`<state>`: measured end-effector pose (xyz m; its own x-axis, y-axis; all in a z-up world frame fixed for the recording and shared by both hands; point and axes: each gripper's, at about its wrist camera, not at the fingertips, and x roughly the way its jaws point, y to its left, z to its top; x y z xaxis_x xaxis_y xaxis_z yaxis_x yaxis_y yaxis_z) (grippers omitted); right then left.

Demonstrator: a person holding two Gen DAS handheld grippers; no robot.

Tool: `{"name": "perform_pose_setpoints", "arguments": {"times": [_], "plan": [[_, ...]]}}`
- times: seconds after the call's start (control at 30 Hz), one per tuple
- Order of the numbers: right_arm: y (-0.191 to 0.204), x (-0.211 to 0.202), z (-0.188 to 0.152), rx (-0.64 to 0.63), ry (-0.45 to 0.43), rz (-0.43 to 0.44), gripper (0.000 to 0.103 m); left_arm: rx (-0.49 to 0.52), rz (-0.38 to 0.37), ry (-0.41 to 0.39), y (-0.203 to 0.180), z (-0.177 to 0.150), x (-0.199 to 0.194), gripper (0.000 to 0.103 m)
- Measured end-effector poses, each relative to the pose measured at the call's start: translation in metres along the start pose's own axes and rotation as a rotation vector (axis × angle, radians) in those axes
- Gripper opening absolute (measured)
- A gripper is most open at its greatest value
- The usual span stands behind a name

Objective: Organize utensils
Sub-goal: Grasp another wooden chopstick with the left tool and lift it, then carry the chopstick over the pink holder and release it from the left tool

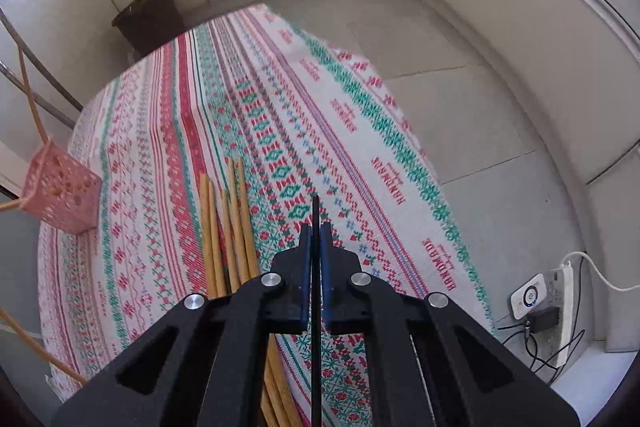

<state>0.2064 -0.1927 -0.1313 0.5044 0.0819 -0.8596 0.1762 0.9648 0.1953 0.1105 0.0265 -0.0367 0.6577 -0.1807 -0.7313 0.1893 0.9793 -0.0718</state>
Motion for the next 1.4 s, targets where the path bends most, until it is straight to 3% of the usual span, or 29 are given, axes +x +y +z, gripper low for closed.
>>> {"name": "perform_pose_setpoints", "arguments": {"times": [0.27, 0.5, 0.7, 0.9, 1.0, 1.1, 1.2, 1.3, 1.4], "plan": [[0.009, -0.089, 0.025, 0.007, -0.202, 0.120, 0.005, -0.066, -0.029, -0.112, 0.018, 0.018, -0.042, 0.005], [0.036, -0.136, 0.066, 0.050, -0.313, 0.268, 0.005, -0.186, -0.026, -0.271, 0.049, 0.072, -0.081, 0.005], [0.064, -0.166, 0.101, 0.055, -0.368, 0.394, 0.005, -0.294, 0.022, -0.412, 0.083, 0.108, -0.108, 0.005], [0.089, -0.169, 0.107, 0.040, -0.355, 0.476, 0.005, -0.307, 0.109, -0.432, 0.106, 0.124, -0.091, 0.006], [0.103, -0.165, 0.107, 0.020, -0.345, 0.479, 0.005, -0.356, 0.127, -0.363, 0.126, 0.120, -0.059, 0.034], [0.113, -0.160, 0.106, 0.011, -0.325, 0.497, 0.005, -0.418, 0.141, -0.350, 0.144, 0.111, -0.056, 0.036], [0.124, -0.155, 0.105, 0.008, -0.309, 0.513, 0.005, -0.487, 0.157, -0.395, 0.160, 0.104, -0.077, 0.041], [0.137, -0.154, 0.102, -0.004, -0.307, 0.527, 0.005, -0.520, 0.185, -0.438, 0.168, 0.100, -0.099, 0.049], [0.152, -0.148, 0.100, -0.006, -0.297, 0.536, 0.005, -0.524, 0.181, -0.456, 0.168, 0.095, -0.113, 0.051]]}}
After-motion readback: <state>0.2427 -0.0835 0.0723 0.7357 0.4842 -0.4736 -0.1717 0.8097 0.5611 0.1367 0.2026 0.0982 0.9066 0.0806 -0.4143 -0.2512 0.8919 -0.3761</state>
